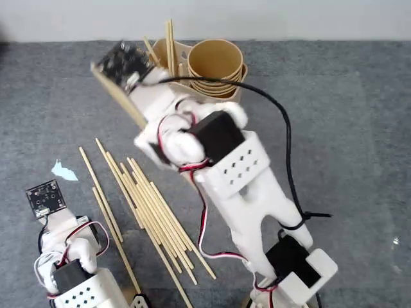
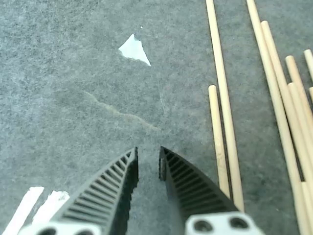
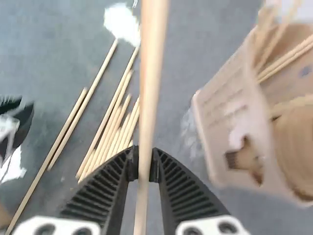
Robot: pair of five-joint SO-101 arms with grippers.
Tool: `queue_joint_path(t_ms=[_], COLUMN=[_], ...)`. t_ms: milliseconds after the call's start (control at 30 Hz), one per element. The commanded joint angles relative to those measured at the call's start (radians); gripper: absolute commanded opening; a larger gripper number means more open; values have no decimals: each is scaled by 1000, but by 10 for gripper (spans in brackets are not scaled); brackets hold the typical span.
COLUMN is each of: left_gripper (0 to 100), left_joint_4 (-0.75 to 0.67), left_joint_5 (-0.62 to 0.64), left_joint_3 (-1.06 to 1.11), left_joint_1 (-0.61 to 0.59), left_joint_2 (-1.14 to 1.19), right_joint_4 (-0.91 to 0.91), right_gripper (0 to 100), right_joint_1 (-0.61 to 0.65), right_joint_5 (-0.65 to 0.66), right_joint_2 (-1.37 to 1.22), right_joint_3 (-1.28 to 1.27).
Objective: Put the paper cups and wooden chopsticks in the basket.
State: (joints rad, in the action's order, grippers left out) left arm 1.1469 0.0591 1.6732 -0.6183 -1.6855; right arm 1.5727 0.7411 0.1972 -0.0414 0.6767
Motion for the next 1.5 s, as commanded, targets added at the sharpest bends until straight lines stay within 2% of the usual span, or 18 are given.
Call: queue_joint_path(t_ms=[0, 133, 367, 633, 867, 1000, 1233, 1367, 1467], left_gripper=[78, 78, 78, 78, 78, 78, 78, 78, 78], left_joint_4=[-5, -5, -5, -5, -5, -5, -5, -5, -5], left_joint_5=[-6, -6, -6, -6, -6, -6, -6, -6, -6], left_joint_3=[-13, -13, -13, -13, -13, -13, -13, -13, -13], left_joint_1=[-8, -8, -8, -8, -8, -8, -8, -8, -8], left_joint_2=[-3, -3, -3, -3, -3, -3, -3, -3, -3], right_joint_4=[-176, -364, -687, -883, -885, -814, -659, -581, -452], right_gripper=[8, 8, 8, 8, 8, 13, 185, 190, 190], right_joint_1=[-76, -128, -137, -213, -255, -246, -231, -231, -208], right_joint_5=[18, 15, 17, 17, 9, 9, -2, -63, -87], right_joint_2=[59, 58, 15, -157, -286, -289, -236, -163, -96], right_joint_3=[71, 71, 69, 69, 69, 69, 97, 97, 97])
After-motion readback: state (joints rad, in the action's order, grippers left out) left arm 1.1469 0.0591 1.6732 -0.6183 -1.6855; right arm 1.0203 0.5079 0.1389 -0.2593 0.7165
